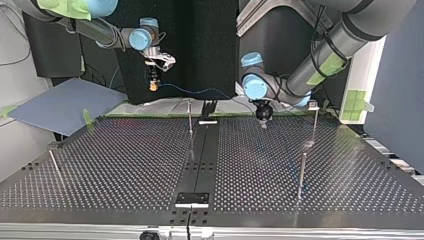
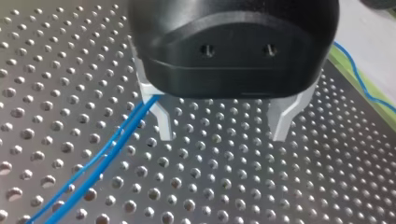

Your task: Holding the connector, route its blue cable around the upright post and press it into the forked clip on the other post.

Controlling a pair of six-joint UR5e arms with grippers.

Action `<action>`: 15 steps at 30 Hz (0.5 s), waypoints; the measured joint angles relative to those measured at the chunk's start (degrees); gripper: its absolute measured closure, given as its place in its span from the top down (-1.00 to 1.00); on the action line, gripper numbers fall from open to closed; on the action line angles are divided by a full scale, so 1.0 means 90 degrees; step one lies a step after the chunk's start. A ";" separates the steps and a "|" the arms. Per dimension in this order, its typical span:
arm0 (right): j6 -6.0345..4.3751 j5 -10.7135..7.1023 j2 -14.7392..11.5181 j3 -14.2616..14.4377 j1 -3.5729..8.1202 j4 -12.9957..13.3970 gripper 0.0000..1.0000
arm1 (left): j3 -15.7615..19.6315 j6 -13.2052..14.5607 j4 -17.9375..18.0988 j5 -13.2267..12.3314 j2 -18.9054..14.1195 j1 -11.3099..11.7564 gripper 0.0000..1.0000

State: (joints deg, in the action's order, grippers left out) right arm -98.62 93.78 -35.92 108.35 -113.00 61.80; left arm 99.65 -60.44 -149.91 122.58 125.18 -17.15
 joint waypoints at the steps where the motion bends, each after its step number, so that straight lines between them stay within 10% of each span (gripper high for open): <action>1: 0.0000 0.0000 0.0000 0.0000 0.0000 0.0000 -1.00 | 0.0000 -0.0033 0.0005 -0.0027 0.0000 0.0000 1.00; 15: -0.0028 -0.0018 0.0000 -0.0001 -0.0006 -0.0013 -1.00 | -0.0147 -0.0311 0.0008 -0.0248 0.0390 -0.0021 1.00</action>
State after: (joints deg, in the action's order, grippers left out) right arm -98.87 93.61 -35.92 108.33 -113.05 61.68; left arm 98.33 -63.24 -149.84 120.35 128.70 -17.34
